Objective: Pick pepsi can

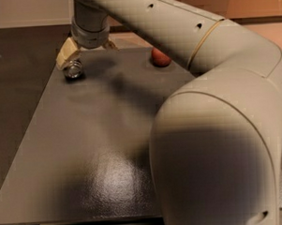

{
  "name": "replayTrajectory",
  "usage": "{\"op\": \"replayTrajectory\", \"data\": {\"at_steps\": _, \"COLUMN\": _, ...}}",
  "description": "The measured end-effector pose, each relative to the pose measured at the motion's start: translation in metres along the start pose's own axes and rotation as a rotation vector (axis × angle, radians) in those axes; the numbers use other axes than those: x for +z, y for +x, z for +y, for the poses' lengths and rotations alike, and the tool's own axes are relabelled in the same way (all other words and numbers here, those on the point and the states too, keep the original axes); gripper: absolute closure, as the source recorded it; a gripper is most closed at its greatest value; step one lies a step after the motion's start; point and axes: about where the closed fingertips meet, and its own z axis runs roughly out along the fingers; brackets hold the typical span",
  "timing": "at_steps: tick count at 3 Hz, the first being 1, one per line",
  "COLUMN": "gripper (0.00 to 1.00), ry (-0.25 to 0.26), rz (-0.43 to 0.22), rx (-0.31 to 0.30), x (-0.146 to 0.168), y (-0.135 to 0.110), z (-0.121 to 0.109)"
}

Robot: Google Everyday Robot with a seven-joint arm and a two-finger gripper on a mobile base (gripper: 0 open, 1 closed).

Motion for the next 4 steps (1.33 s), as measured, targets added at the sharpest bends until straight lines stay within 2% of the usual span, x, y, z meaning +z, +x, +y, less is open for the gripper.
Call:
{"op": "replayTrajectory", "data": {"at_steps": 2, "gripper": 0.00, "ry": -0.005, "rz": 0.024, "rx": 0.012, "x": 0.018, "y": -0.019, "z": 0.029}}
{"op": "replayTrajectory", "data": {"at_steps": 4, "gripper": 0.00, "ry": 0.006, "rz": 0.067, "rx": 0.027, "x": 0.040, "y": -0.032, "z": 0.033}}
